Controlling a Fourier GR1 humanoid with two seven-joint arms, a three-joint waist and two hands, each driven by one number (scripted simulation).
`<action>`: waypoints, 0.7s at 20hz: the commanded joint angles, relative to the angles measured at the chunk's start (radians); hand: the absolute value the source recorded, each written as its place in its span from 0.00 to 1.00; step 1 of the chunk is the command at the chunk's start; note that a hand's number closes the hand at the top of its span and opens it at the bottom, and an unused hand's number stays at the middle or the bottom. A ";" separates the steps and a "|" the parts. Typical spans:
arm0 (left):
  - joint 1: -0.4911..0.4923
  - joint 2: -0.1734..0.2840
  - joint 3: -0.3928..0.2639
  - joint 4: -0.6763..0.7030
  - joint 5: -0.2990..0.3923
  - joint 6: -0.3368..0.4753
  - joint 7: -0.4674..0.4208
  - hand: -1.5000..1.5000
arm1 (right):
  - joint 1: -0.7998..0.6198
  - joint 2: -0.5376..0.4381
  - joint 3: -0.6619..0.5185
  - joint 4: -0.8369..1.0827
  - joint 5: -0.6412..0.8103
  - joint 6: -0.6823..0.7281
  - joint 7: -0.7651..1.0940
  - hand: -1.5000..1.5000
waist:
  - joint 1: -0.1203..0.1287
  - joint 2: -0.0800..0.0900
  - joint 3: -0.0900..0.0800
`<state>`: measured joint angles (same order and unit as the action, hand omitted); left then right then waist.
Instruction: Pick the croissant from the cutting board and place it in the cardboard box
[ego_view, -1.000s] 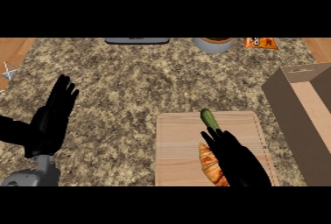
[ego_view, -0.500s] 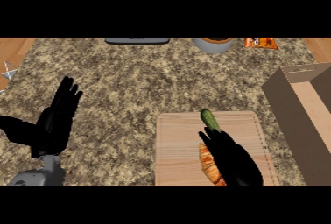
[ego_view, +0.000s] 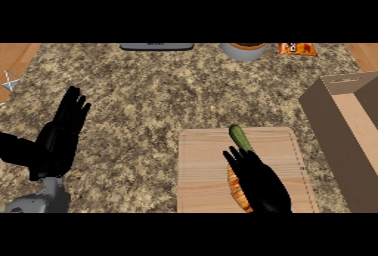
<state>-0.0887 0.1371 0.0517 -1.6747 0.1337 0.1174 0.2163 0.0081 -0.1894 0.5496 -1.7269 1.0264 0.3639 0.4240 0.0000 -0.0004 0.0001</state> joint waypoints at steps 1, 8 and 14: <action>-0.039 0.009 0.024 -0.032 0.018 0.002 0.069 0.50 | 0.052 -0.072 -0.041 -0.049 -0.011 -0.013 -0.084 0.00 | -0.002 0.000 0.000; -0.053 -0.004 0.026 0.021 -0.011 -0.008 0.028 0.50 | -0.007 0.031 0.001 0.108 0.084 -0.076 -0.107 1.00 | 0.000 0.000 0.000; -0.006 -0.013 0.035 -0.012 0.002 -0.024 0.009 0.50 | 0.035 -0.058 0.023 0.037 0.154 -0.136 -0.202 1.00 | -0.001 0.000 0.000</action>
<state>-0.0968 0.1329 0.0828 -1.6822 0.1366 0.0950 0.2337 0.0086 -0.2175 0.5585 -1.6743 1.1444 0.2676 0.2694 0.0009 -0.0035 -0.0018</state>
